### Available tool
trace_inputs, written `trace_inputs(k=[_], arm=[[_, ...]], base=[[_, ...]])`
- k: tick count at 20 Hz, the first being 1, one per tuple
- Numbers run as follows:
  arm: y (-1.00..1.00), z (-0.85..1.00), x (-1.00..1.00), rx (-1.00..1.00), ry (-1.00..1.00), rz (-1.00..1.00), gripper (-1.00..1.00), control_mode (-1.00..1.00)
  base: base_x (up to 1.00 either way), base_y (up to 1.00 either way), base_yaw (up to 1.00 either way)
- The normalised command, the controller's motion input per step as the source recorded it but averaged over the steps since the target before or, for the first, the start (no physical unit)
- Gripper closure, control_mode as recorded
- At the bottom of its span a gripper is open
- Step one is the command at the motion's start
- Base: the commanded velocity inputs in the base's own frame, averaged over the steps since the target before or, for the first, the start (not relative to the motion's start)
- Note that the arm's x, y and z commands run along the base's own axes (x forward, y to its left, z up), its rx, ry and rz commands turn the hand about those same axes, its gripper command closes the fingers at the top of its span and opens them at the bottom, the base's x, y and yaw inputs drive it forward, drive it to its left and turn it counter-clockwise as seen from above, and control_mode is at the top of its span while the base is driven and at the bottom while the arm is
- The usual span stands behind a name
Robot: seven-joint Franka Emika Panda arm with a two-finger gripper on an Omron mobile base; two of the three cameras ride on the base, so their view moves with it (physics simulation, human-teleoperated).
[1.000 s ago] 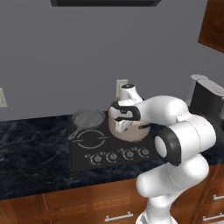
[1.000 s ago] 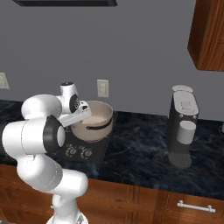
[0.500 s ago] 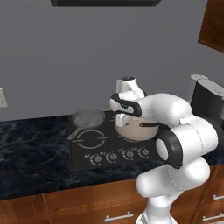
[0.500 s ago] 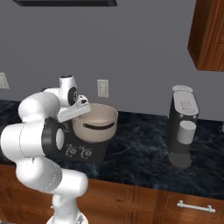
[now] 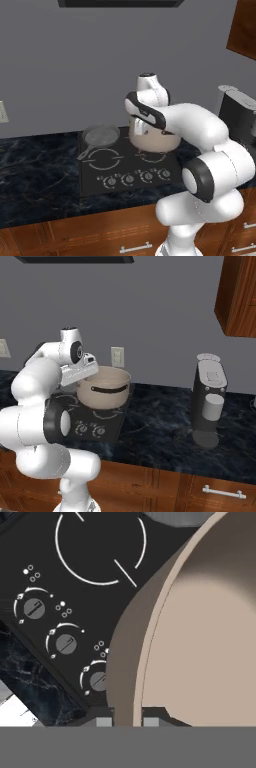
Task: Move the pot and pan from the stove into the sink.
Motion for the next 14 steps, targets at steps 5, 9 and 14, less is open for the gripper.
trace_inputs(k=[5, 9, 14], arm=[[0.19, 0.47, -0.48, -0.02, -0.01, 0.13, 1.0, -1.0], [0.14, 0.33, -0.66, -0.01, -0.09, 0.14, 1.0, -1.0], [0.09, 0.24, -0.69, 0.0, -0.19, 0.12, 1.0, -1.0]], base=[[0.0, 0.0, 0.0], [0.0, 0.0, 0.0], [0.0, 0.0, 0.0]])
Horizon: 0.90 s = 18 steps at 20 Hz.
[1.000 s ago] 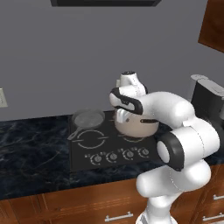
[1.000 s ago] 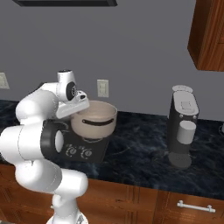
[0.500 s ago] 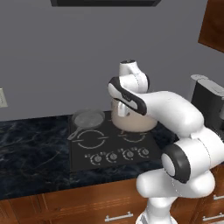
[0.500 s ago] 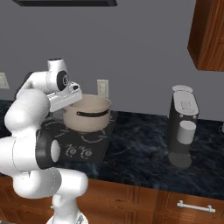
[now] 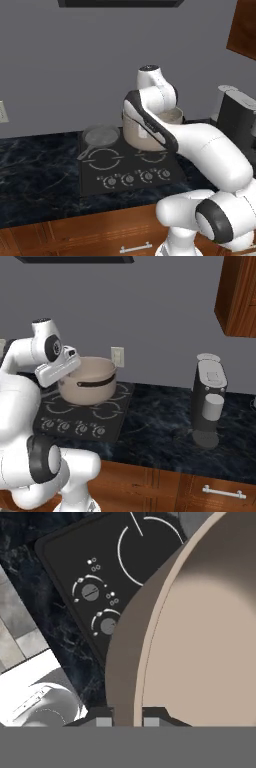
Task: Move the pot and pan from the stove into the sink.
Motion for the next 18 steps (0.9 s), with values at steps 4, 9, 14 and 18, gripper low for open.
trace_inputs(k=[4, 9, 14, 18], arm=[[0.01, 0.24, -0.67, 0.0, -0.26, 0.11, 1.0, -1.0], [0.0, 0.13, -0.66, 0.01, -0.28, 0.12, 1.0, -1.0], [-0.02, 0.02, -0.16, 0.01, -0.09, 0.02, 1.0, -1.0], [0.0, 0.0, 0.0, 0.0, 0.0, 0.0, 1.0, -1.0]], base=[[0.0, 0.0, 0.0], [0.0, 0.0, 0.0], [0.0, 0.0, 0.0], [0.0, 0.0, 0.0]])
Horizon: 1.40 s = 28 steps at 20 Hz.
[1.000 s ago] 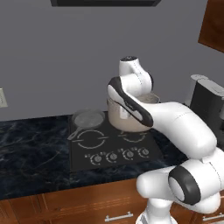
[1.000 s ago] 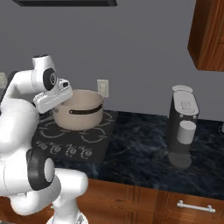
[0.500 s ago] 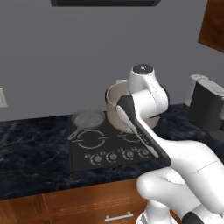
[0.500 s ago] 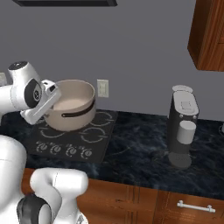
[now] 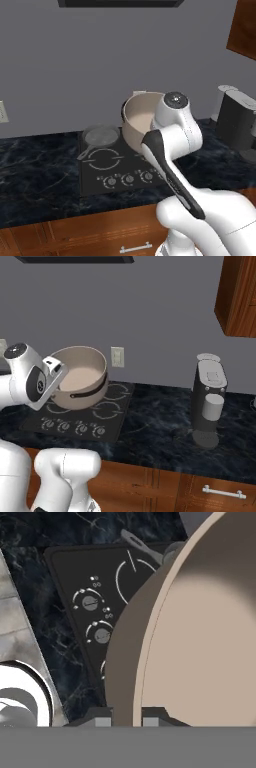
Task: Move the pot and pan from the stove into the sink.
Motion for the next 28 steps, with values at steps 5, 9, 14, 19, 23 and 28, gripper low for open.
trace_inputs(k=[5, 9, 14, 19, 23, 28], arm=[[-0.01, -0.02, -0.12, 0.0, 0.0, 0.0, 1.0, 1.0], [0.0, 0.0, 0.0, 0.0, 0.0, 0.0, 1.0, 1.0], [0.0, 0.0, 0.0, 0.0, 0.0, 0.0, 1.0, 1.0], [0.0, 0.0, 0.0, 0.0, 0.0, 0.0, 1.0, 1.0], [0.0, 0.0, 0.0, 0.0, 0.0, 0.0, 1.0, 1.0], [0.0, 0.0, 0.0, 0.0, 0.0, 0.0, 1.0, 1.0]], base=[[-0.22, -0.06, 0.0], [-0.63, -0.04, 0.02], [-0.39, -0.07, 0.0], [-0.11, -0.04, -0.13], [-0.08, -0.09, -0.21], [-0.04, -0.16, -0.3]])
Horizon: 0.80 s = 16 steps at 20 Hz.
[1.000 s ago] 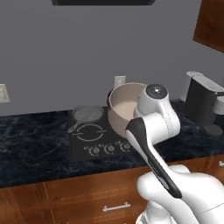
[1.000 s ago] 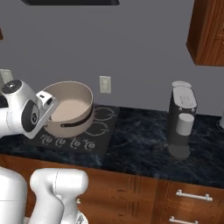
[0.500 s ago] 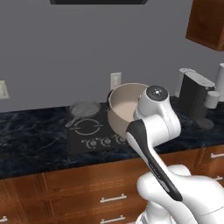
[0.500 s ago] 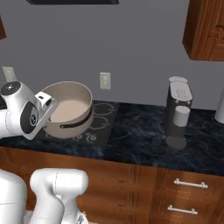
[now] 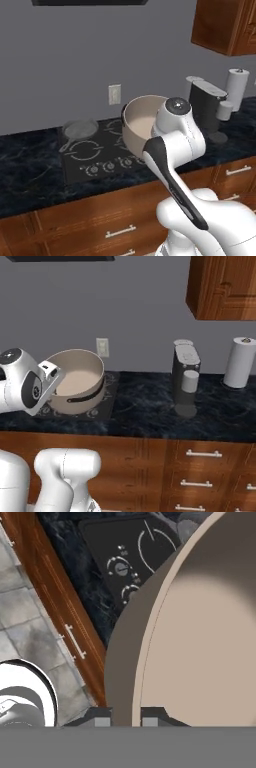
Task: Move the pot and pan from the stove into the sink.
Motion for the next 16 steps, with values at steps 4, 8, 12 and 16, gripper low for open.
trace_inputs(k=[4, 8, 12, 16], arm=[[0.0, 0.0, 0.0, 0.0, 0.0, 0.0, 1.0, 1.0], [0.0, 0.0, 0.0, 0.0, 0.0, 0.0, 1.0, 1.0], [0.0, 0.0, 0.0, 0.0, 0.0, 0.0, 1.0, 1.0], [0.0, 0.0, 0.0, 0.0, 0.0, 0.0, 1.0, 1.0]], base=[[0.0, -0.13, -0.34], [0.0, -0.13, -0.36], [0.0, -0.1, -0.38], [0.0, -0.08, -0.39]])
